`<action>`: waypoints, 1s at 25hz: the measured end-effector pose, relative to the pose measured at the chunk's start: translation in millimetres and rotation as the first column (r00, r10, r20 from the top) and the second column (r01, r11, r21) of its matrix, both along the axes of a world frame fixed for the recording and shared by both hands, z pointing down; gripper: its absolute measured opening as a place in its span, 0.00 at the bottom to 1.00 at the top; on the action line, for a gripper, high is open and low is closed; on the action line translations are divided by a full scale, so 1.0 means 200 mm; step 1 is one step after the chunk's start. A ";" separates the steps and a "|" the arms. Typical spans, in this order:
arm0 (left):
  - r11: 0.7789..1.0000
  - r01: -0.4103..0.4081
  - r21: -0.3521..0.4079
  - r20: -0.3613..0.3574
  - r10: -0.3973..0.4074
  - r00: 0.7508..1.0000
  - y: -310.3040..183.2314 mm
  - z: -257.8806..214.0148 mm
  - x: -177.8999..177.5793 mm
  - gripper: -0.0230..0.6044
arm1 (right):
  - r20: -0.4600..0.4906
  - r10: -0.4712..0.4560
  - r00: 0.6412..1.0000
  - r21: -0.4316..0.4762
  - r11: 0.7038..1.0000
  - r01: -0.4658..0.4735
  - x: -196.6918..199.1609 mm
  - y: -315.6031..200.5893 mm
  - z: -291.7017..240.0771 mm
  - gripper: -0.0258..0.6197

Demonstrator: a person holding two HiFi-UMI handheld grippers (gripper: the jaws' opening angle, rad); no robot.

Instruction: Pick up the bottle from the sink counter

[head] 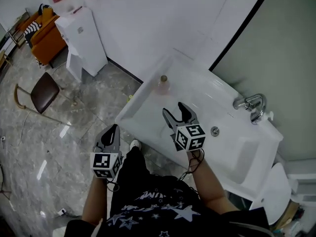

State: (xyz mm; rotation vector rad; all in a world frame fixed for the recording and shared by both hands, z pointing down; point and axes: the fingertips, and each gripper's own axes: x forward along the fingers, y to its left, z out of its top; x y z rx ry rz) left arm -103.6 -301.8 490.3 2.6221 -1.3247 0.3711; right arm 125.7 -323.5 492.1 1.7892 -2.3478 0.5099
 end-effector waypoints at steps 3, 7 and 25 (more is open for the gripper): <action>0.996 -0.079 -0.033 -0.017 0.079 0.997 -0.20 -0.03 0.08 0.07 | -0.030 0.051 0.998 -0.021 0.998 -0.052 0.02 -0.16 0.02 0.49; 0.988 -0.147 -0.050 -0.022 0.146 0.989 -0.45 -0.04 0.15 0.07 | -0.079 0.099 0.992 -0.032 0.994 -0.101 0.06 -0.38 0.05 0.49; 0.950 -0.285 -0.129 0.024 0.290 0.957 -0.86 0.15 0.24 0.07 | -0.162 0.199 0.967 -0.060 0.976 -0.211 0.10 -0.79 0.24 0.36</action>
